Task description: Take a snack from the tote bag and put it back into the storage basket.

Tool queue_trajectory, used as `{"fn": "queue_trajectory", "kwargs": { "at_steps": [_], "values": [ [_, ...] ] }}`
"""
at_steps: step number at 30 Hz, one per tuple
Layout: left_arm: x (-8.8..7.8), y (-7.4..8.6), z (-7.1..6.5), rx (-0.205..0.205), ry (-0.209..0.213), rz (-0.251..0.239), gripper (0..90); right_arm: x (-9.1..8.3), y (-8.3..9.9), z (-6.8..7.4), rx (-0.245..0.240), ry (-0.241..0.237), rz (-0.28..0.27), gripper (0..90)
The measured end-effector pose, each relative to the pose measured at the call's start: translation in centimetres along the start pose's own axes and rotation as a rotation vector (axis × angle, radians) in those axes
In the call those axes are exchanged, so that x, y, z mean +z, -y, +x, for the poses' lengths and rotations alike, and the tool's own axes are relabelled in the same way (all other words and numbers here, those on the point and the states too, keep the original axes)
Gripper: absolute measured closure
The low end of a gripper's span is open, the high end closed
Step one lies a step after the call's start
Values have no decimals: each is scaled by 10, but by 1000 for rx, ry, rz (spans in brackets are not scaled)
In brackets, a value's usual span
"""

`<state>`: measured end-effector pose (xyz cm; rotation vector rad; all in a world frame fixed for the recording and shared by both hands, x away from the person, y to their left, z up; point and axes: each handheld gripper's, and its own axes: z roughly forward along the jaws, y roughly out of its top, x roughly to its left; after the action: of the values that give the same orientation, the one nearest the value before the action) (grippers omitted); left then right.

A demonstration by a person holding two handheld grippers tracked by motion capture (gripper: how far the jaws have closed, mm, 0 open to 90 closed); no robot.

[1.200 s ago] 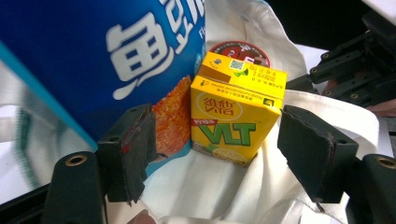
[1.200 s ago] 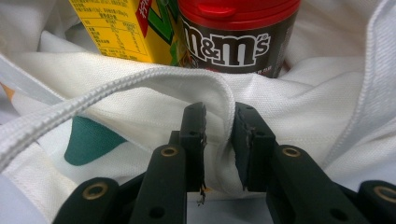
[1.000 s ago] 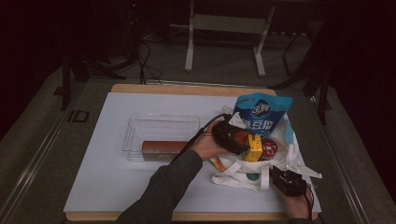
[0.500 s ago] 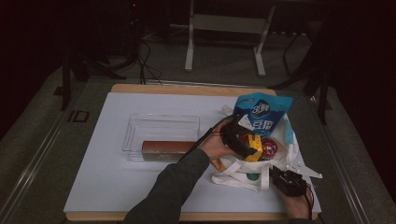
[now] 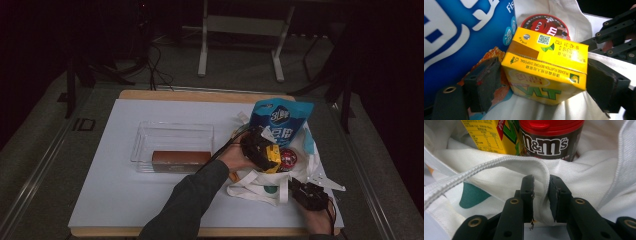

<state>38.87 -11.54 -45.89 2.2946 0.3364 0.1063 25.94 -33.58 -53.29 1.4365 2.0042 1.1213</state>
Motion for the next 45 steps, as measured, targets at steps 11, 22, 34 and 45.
{"fn": "queue_trajectory", "kwargs": {
  "at_steps": [11, 22, 34, 45],
  "values": [
    [16, -2, -6, 24, -11, 36, 151, 0, 0, 0, 0, -2, -1, 745],
    [16, -1, -10, 58, -45, 93, 252, 0, 0, 0, -1, -2, 0, 745],
    [14, -1, -14, 38, -77, 104, 287, 0, 0, 0, 0, -3, 0, 746],
    [4, -5, -16, 27, -109, 96, 288, 0, 0, 0, 1, -3, -1, 746]
  ]
}}
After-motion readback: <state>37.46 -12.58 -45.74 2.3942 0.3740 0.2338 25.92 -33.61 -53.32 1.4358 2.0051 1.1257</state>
